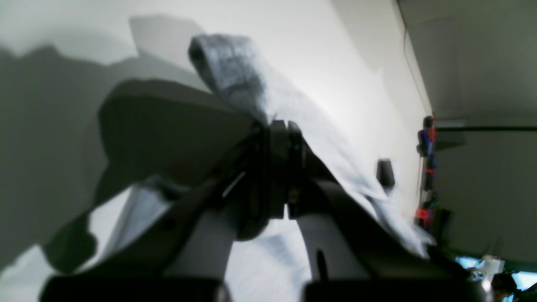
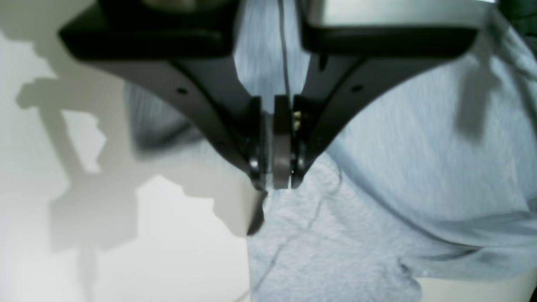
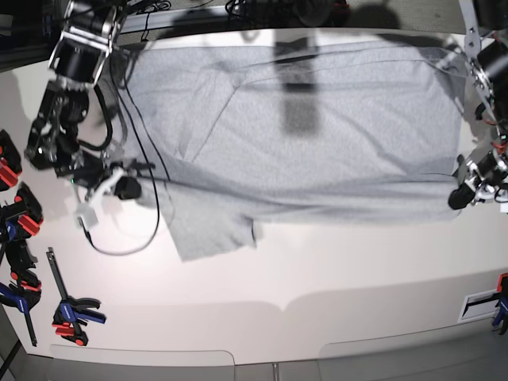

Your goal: Fold the T-shirt properly

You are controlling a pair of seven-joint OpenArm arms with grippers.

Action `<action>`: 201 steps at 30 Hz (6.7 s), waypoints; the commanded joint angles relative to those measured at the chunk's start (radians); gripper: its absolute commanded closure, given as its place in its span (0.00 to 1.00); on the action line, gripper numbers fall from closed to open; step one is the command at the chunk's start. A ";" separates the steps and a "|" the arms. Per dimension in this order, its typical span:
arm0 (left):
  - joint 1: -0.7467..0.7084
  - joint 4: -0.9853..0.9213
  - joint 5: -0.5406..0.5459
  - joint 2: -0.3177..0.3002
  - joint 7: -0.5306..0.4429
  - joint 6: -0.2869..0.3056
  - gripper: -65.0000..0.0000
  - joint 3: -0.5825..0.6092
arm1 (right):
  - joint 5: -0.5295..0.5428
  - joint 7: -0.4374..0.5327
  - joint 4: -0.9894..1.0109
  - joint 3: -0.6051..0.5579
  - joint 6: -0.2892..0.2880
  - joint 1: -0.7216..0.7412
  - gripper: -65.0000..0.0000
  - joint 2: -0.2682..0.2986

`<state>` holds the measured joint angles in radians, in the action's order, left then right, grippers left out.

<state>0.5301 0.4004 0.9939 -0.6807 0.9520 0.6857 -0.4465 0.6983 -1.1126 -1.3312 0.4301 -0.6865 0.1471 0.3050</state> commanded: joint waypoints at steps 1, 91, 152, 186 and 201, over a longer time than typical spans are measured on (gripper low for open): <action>0.009 0.037 0.030 -0.032 -0.008 0.012 1.00 -0.003 | 0.041 0.026 -0.050 0.024 -0.012 0.008 1.00 0.019; -0.314 0.164 0.490 -0.182 0.309 0.012 0.66 -0.003 | -0.463 0.311 0.418 -0.175 0.087 0.269 1.00 -0.217; -0.524 0.164 0.490 -0.221 0.304 0.012 0.50 -0.006 | -0.018 0.010 -0.511 -0.173 0.005 -0.277 0.56 -0.432; -0.658 0.427 0.237 0.032 0.143 0.012 0.55 -0.005 | -0.019 0.014 -0.511 -0.173 0.005 -0.277 0.56 -0.422; -0.687 0.427 0.267 0.072 0.105 0.012 0.90 -0.005 | -0.019 0.029 -0.511 -0.173 0.005 -0.277 0.56 -0.422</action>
<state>-0.1467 0.8314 1.2781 -0.6128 1.0172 0.7197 -0.4557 0.6548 -1.1076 -1.8225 0.2577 -0.6636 -0.1440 -0.1162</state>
